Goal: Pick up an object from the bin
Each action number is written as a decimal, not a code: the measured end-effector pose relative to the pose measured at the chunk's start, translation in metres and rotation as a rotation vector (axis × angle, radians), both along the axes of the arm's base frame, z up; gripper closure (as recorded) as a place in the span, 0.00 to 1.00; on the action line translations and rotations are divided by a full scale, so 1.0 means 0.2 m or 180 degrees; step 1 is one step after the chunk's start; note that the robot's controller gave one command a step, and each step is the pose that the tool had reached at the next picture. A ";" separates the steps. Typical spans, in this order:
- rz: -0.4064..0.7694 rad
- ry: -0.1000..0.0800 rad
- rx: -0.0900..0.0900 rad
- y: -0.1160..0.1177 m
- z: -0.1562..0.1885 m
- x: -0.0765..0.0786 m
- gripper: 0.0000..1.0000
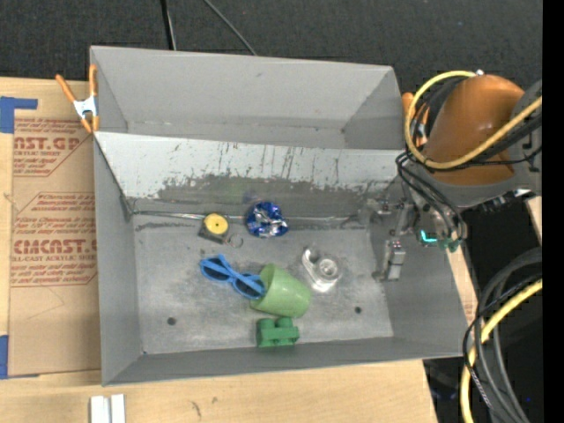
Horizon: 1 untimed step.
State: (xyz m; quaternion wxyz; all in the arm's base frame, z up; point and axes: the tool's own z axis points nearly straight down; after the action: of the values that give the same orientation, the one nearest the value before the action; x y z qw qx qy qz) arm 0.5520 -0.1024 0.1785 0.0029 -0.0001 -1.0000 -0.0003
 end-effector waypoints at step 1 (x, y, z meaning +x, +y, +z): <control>0.0726 -0.0007 0.0005 0.31 -0.56 0.14 0.00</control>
Offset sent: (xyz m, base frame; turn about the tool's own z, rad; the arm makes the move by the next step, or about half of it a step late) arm 0.0288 0.0603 -0.1085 -0.2253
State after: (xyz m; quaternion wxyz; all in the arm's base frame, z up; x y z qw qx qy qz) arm 0.5799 -0.0402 0.0675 0.0017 0.1137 -0.9935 -0.0008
